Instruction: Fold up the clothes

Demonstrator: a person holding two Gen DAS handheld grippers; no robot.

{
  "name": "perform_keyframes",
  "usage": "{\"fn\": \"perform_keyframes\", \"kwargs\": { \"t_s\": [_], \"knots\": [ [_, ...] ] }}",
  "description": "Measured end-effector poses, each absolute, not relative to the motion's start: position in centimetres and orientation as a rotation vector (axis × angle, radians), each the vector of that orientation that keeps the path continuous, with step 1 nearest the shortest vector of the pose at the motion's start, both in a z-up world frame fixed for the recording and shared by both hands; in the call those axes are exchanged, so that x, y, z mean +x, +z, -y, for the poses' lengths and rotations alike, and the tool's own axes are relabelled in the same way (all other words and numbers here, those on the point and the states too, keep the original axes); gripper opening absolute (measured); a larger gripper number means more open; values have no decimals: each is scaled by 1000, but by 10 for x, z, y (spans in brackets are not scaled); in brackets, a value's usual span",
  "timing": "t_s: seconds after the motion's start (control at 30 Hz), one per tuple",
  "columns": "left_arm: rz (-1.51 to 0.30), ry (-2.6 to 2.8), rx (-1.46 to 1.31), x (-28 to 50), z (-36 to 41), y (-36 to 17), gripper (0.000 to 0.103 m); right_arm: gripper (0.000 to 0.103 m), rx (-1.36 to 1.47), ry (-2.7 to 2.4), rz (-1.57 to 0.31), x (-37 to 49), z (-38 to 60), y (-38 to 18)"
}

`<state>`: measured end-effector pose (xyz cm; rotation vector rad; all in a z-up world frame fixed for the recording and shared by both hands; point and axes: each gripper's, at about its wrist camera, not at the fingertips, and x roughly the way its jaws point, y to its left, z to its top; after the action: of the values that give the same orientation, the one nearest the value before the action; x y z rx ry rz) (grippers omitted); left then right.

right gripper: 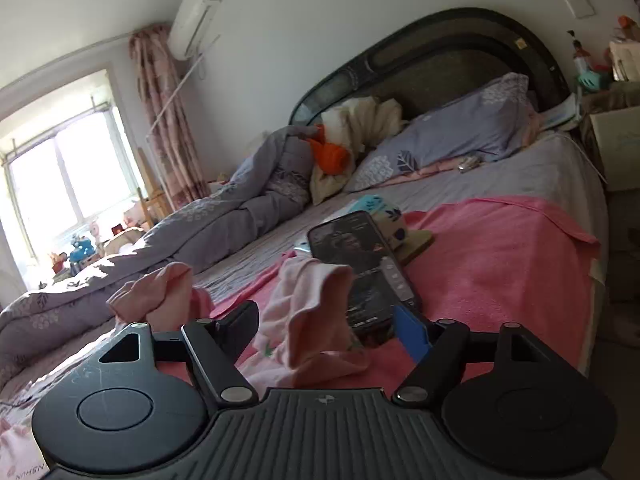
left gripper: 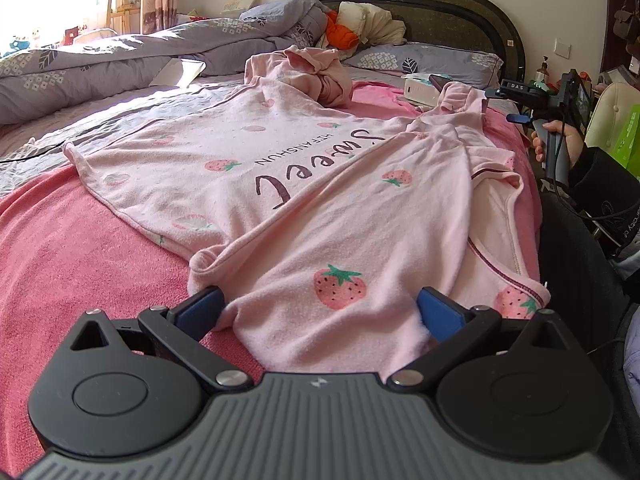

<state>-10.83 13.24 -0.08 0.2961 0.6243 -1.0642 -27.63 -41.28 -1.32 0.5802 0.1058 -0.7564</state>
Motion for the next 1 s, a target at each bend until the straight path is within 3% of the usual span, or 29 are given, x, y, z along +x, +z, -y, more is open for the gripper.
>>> {"fn": "perform_keyframes", "kwargs": {
  "t_s": [0.1,0.17,0.2,0.23,0.27,0.3,0.57,0.73,0.87,1.0],
  "knots": [
    [-623,-1063,299,-109,-132,-1,103,82,583,-682,-131,-261,421,-16],
    [-623,-1062,299,-109,-132,-1,103,78,547,-616,-157,-246,421,-16],
    [-622,-1062,300,-109,-132,-1,103,62,525,-586,-176,-237,421,-16],
    [-621,-1061,301,-109,-132,-1,103,30,524,-575,-191,-231,421,-15],
    [-619,-1061,303,-110,-132,-1,103,13,542,-575,-192,-227,422,-14],
    [-618,-1060,305,-110,-132,-1,103,7,565,-575,-186,-224,423,-12],
    [-614,-1060,301,-111,-132,-1,103,6,380,-292,-111,-205,345,59],
    [-603,-1055,310,-113,-132,-1,103,7,250,163,-250,-163,219,68],
    [-601,-1055,311,-114,-132,-1,103,11,131,355,-431,-136,145,35],
    [-606,-1059,302,-112,-132,-1,103,58,90,429,-488,-151,130,14]
  ]
}}
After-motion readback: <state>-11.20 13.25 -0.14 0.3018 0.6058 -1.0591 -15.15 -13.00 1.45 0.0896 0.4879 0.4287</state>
